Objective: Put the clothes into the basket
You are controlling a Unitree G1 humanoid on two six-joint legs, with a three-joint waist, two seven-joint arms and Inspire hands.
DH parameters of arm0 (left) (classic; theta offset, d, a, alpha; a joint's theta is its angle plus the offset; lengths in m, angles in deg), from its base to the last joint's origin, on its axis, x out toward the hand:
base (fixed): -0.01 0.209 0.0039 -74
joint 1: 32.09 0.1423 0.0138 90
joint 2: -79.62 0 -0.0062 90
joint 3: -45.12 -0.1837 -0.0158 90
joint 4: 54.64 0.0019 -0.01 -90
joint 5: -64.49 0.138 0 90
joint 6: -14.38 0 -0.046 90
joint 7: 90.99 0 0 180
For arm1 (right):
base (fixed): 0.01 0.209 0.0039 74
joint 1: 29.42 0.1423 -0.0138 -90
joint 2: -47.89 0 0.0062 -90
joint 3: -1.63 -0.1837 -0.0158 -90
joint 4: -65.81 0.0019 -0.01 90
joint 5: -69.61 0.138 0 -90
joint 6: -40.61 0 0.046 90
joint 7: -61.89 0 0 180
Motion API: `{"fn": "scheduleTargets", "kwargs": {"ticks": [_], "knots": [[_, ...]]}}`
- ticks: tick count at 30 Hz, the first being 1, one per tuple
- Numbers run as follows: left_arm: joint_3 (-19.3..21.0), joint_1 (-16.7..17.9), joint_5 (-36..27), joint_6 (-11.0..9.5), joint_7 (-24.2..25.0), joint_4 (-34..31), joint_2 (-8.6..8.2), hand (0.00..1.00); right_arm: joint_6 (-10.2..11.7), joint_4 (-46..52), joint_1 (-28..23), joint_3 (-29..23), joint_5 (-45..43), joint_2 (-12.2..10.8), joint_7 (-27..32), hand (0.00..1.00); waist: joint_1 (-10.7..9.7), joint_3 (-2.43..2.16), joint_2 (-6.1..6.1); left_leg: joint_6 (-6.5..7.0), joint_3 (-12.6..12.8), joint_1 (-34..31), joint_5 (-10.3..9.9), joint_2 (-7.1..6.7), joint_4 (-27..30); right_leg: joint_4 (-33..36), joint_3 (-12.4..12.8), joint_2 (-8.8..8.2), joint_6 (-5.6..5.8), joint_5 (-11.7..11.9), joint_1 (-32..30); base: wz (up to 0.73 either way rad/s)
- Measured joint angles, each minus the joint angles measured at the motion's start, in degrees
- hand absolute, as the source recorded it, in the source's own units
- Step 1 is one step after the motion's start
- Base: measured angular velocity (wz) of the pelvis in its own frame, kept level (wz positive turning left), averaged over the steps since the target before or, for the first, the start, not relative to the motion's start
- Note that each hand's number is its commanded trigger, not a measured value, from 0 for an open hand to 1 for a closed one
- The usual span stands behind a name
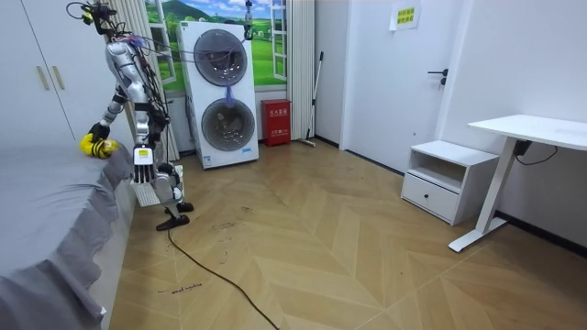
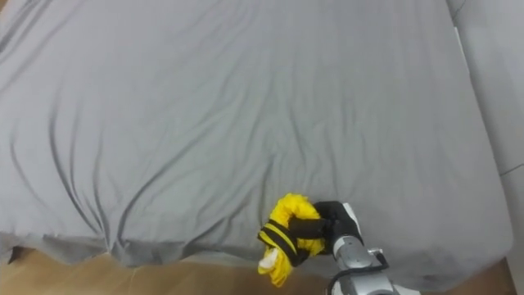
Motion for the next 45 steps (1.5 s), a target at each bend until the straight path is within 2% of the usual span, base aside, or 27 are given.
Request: {"fn": "scheduleTargets", "kwargs": {"ticks": [3, 5, 8, 12, 14, 15, 17, 19, 21, 22, 26, 29, 31, 35, 36, 38, 39, 41, 44, 45], "knots": [[0.71, 1.11, -0.02, 0.05, 0.0, -0.19, 0.08, 0.0, -0.05, 5.04, -2.32, -2.47, 0.95, 0.35, 0.04, 1.0, -1.18, -0.3, -0.24, 0.06, 1.18, 2.14, 0.03, -0.02, -0.91, 0.03, 0.52, -0.15, 0.32, -0.19, 1.39, -0.13], [1.52, 1.84, 0.13, 0.2, 0.0, -0.28, 0.06, 0.0, -0.16, 11.99, -5.09, -4.01, 2.48, 0.52, 0.09, 1.0, -2.45, -0.71, -0.66, 0.06, 2.1, 3.1, 0.03, 0.05, -1.44, -0.02, 1.82, -0.12, 0.46, -0.27, 1.71, -0.25], [2.13, 2.34, 1.09, 0.74, -0.02, -0.83, 0.11, 0.0, -0.18, 18.02, -8.57, -6.14, 3.1, 0.59, -0.19, 1.0, -4.59, -0.9, -0.8, 0.08, 3.55, 5.83, 0.02, 0.11, -2.61, -0.15, 3.55, -0.08, 0.62, -0.37, 3.52, -0.23], [2.64, 3.02, 3.59, 1.3, -0.04, -1.38, 0.34, 0.0, -0.68, 22.38, -11.93, -8.21, 3.2, 1.21, 0.19, 1.0, -5.82, -0.89, -0.83, 0.21, 6.74, 9.35, -0.19, 0.68, -3.79, 0.12, 6.87, 0.37, 0.67, -0.32, 4.97, -0.48], [2.63, 3.0, 3.89, 1.51, -0.51, -1.38, 0.35, 0.0, -1.22, 26.07, -12.67, -9.3, 3.13, 1.31, 0.56, 1.0, -7.81, -0.87, -0.78, 0.11, 8.99, 10.73, -0.33, 1.16, -4.3, 0.08, 9.44, 0.94, 0.59, 0.04, 5.14, -0.54], [2.66, 2.82, 4.3, 1.56, -0.65, -1.38, 0.28, 0.0, -1.22, 27.44, -13.15, -9.94, 3.13, 1.31, 0.5, 1.0, -8.47, -0.82, -0.69, 0.1, 9.42, 11.05, -0.35, 1.25, -4.38, -0.02, 9.75, 1.02, 0.58, 0.17, 5.08, -0.49], [2.69, 2.71, 4.96, 1.83, -0.83, -2.29, -0.3, 0.0, -1.21, 32.67, -15.44, -13.09, 3.13, 1.33, 0.39, 1.0, -9.49, -0.85, -0.37, -0.08, 12.39, 12.35, -0.94, 1.84, -4.55, -0.8, 13.02, 1.82, 0.6, 0.54, 5.14, -0.65], [2.86, 2.54, 5.05, 1.89, -0.83, -2.33, -0.42, 0.0, -1.2, 34.05, -15.78, -15.32, 3.19, 1.34, 0.59, 1.0, -10.07, -0.87, -0.03, -0.22, 14.33, 13.47, -1.49, 2.24, -4.61, -0.93, 14.61, 2.25, 0.54, 0.82, 5.54, -0.67], [3.38, 2.24, 6.14, 2.21, -0.82, -2.28, -0.38, 0.0, -1.2, 34.47, -15.86, -17.37, 3.09, 1.34, 1.46, 1.0, -11.58, -0.98, 0.17, -0.35, 16.02, 14.3, -1.98, 2.57, -4.61, -0.88, 16.03, 2.74, 0.54, 0.93, 5.79, -0.51], [3.97, 2.13, 6.08, 3.56, -0.79, -1.93, -0.5, 0.0, -1.2, 34.99, -16.15, -18.79, 3.23, 1.34, 2.18, 1.0, -12.18, -1.03, 0.45, -0.47, 17.11, 14.59, -2.3, 2.81, -4.55, -0.86, 17.11, 2.94, 0.52, 1.08, 5.87, -0.37], [3.75, 2.87, 6.0, 5.59, -0.4, -1.82, -0.57, 0.0, -1.71, 36.63, -19.26, -21.62, 4.77, 1.34, 4.36, 1.0, -14.37, -1.0, 1.39, -0.75, 19.55, 14.83, -2.6, 3.2, -4.55, -0.7, 19.07, 3.77, 0.49, 1.37, 5.24, -0.29], [3.33, 3.01, 6.04, 7.33, -0.14, -1.8, -0.71, 0.0, -2.34, 35.89, -20.31, -22.53, 4.75, 1.33, 4.7, 1.0, -16.17, -0.84, 2.67, -0.76, 20.02, 14.43, -2.66, 3.21, -4.58, -0.81, 20.03, 3.86, 0.49, 1.36, 4.74, -0.12], [2.66, 3.07, 6.02, 8.11, -0.13, -1.77, -0.72, 0.0, -2.88, 34.2, -21.48, -23.32, 5.07, 1.21, 4.7, 1.0, -16.45, -0.99, 3.02, -0.8, 20.25, 14.38, -2.68, 3.27, -4.58, -0.79, 20.52, 3.85, 0.49, 1.36, 4.54, -0.1], [2.65, 3.25, 5.94, 8.64, 0.18, -1.8, -0.72, 0.0, -4.12, 32.83, -22.81, -24.23, 5.15, 1.06, 4.74, 1.0, -17.0, -0.97, 3.53, -0.95, 22.02, 13.59, -2.77, 3.48, -4.58, -0.51, 22.31, 4.28, 0.49, 1.37, 2.89, -0.23], [2.34, 3.37, 5.82, 8.71, 0.31, -1.8, -0.65, 0.0, -4.1, 32.04, -22.76, -24.3, 5.38, 1.15, 4.68, 1.0, -17.82, -1.05, 3.86, -0.97, 22.5, 12.95, -2.8, 3.56, -4.55, -0.62, 23.02, 4.59, 0.54, 1.54, 2.16, -0.22], [1.4, 3.47, 5.29, 8.75, 0.56, -1.78, -0.34, 0.0, -3.98, 29.29, -21.68, -24.58, 6.27, 1.92, 4.57, 1.0, -18.72, -0.76, 4.78, -0.91, 23.58, 11.76, -2.85, 3.69, -4.53, -0.27, 24.73, 4.86, 0.65, 1.97, 0.11, -0.32], [1.33, 3.66, 5.21, 8.77, 0.59, -1.72, -0.36, 0.0, -3.98, 28.07, -21.16, -25.06, 6.26, 1.99, 4.52, 1.0, -19.13, -0.81, 5.06, -0.9, 24.1, 11.39, -2.85, 3.73, -4.53, 0.05, 25.07, 4.91, 0.66, 2.05, -0.44, -0.39], [0.35, 3.84, 4.67, 8.77, 0.95, -1.65, -0.4, 0.0, -4.06, 24.3, -20.19, -27.51, 5.67, 2.72, 4.95, 1.0, -20.13, -0.95, 6.53, -0.78, 24.99, 9.37, -2.93, 3.77, -4.5, 0.82, 25.39, 4.94, 0.76, 2.26, -2.91, -0.24], [0.31, 3.41, 4.72, 8.75, 1.37, -1.64, -0.37, 0.0, -4.07, 20.29, -18.32, -30.09, 5.64, 3.64, 6.49, 1.0, -21.03, -0.68, 8.02, -0.69, 25.63, 6.42, -2.9, 3.74, -4.02, 3.05, 25.85, 4.85, 0.79, 2.25, -6.72, -0.14], [0.24, 3.37, 4.66, 8.74, 1.37, -1.65, -0.37, 0.0, -4.07, 19.74, -18.1, -30.48, 5.64, 3.69, 6.8, 1.0, -21.04, -0.6, 8.17, -0.67, 25.89, 6.08, -2.88, 3.76, -3.95, 3.37, 26.05, 4.9, 0.79, 2.24, -7.29, -0.21]]}}
